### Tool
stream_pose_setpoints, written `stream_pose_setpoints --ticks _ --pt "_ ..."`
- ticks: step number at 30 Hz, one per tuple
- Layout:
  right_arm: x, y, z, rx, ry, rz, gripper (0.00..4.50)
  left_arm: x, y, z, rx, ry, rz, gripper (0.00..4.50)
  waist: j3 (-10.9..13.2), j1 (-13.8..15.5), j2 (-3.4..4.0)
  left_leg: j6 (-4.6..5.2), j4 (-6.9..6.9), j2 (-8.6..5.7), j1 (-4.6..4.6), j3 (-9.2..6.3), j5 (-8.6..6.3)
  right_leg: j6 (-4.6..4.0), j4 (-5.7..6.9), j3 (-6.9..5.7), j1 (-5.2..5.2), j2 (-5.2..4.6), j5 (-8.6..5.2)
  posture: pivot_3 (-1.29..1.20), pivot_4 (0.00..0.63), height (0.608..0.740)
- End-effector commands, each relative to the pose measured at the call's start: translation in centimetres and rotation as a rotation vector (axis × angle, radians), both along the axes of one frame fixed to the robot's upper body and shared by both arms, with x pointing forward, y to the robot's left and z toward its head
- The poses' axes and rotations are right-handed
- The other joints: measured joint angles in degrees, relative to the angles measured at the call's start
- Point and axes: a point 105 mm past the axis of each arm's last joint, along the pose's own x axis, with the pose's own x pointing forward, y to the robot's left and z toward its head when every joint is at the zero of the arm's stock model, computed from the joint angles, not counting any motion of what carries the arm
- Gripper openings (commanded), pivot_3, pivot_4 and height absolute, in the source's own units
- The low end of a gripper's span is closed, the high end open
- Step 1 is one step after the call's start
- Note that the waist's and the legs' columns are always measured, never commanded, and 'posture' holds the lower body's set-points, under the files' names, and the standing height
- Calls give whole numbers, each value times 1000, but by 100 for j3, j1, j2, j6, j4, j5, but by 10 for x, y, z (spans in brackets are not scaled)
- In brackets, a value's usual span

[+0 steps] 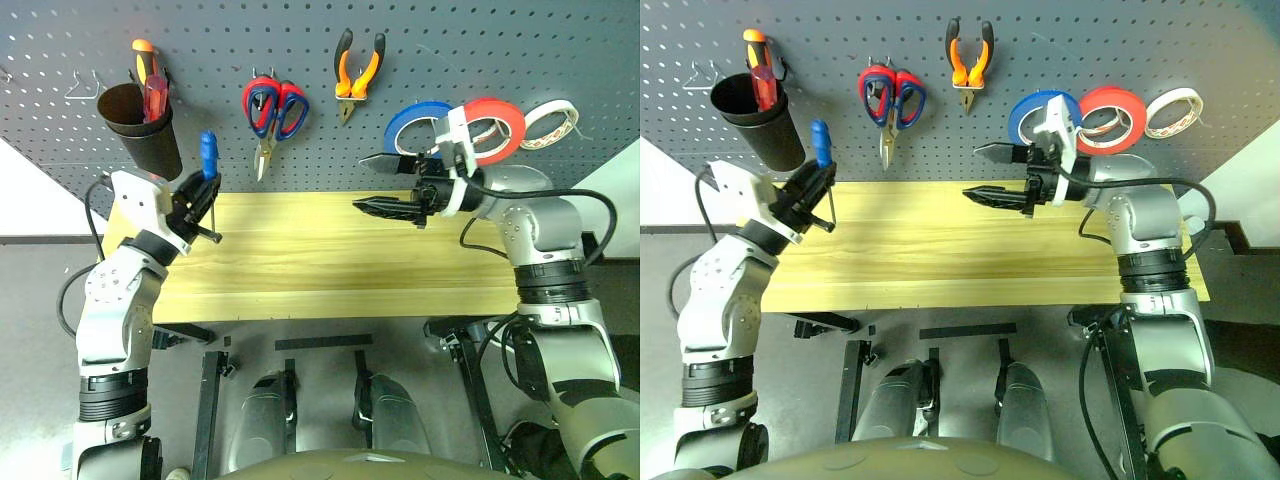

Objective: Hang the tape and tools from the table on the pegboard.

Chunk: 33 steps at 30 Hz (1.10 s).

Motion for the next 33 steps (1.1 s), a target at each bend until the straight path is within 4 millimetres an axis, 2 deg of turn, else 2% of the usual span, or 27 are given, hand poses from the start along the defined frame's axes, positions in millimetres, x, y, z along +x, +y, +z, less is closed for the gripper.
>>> stream_pose_setpoints --ticks 1,4,8,21,28,33 --pt "-12 -1 26 60 -68 32 4500 -10 2 50 -41 -171 -31 510 -32 8 -7 0 0 0 0 0 0 0 1 0 0 1 0 70 151 738" --pt "-15 0 43 100 -100 42 4500 -7 6 85 -77 -263 -27 510 -92 39 -38 -2 4 1 -6 -4 2 0 2 -5 0 5 0 73 131 738" --pt "-10 -2 61 147 -129 23 4500 -3 10 106 -88 -316 -34 510 -204 37 -30 0 0 -5 -8 3 1 1 -3 -2 -4 1 1 74 116 738" --pt "-3 -2 76 162 -164 1 4500 17 33 133 -87 -430 35 510 -442 -3 -40 -1 -1 -3 -7 4 1 1 -2 -5 -3 9 0 69 78 738" --pt "-3 -5 81 167 -169 -11 4500 22 54 147 -99 -467 109 510 -496 -15 -40 -1 0 -3 -6 4 1 1 -1 -5 -2 9 1 61 75 738" --pt "-2 -4 80 162 -170 -15 4500 29 62 148 -51 -476 158 510 -501 -17 -40 -1 0 -3 -6 5 1 1 0 -5 -2 9 0 59 79 738"
